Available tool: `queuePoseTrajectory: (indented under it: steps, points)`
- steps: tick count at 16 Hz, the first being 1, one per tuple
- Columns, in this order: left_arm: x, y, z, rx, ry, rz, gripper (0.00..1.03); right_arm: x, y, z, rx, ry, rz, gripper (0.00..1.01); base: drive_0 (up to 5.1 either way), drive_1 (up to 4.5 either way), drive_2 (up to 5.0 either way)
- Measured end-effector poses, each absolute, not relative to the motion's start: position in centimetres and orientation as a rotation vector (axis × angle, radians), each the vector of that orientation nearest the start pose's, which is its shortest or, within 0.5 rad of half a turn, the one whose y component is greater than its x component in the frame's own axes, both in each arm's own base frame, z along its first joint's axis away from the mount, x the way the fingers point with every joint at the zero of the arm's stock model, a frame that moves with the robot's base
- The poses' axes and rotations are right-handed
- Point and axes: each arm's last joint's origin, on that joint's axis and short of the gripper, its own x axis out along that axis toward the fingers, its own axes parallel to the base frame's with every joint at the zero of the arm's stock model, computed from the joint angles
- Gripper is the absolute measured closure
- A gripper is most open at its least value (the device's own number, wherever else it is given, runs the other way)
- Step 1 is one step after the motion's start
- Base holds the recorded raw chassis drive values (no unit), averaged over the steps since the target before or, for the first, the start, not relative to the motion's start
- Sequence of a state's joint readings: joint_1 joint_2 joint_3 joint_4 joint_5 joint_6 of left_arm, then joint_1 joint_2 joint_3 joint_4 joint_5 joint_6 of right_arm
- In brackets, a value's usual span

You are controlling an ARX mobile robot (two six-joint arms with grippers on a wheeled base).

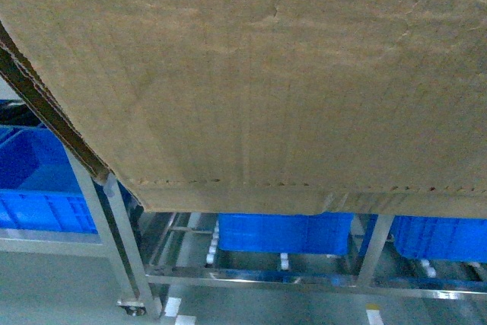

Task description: Sort boxes to right shelf from conveyor

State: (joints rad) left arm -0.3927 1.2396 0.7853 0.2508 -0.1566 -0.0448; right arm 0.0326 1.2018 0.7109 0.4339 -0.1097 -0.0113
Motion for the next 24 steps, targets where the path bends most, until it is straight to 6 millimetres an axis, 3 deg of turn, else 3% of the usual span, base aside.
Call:
queuePoseTrajectory:
  steps: [24]
  points:
    - [25.57,-10.10,27.95,0.012,0.206,-0.231,1.00,26.52,1.18,28.09,-0.009,0.063,0.143,0.98,-1.7,-1.75,-1.7]
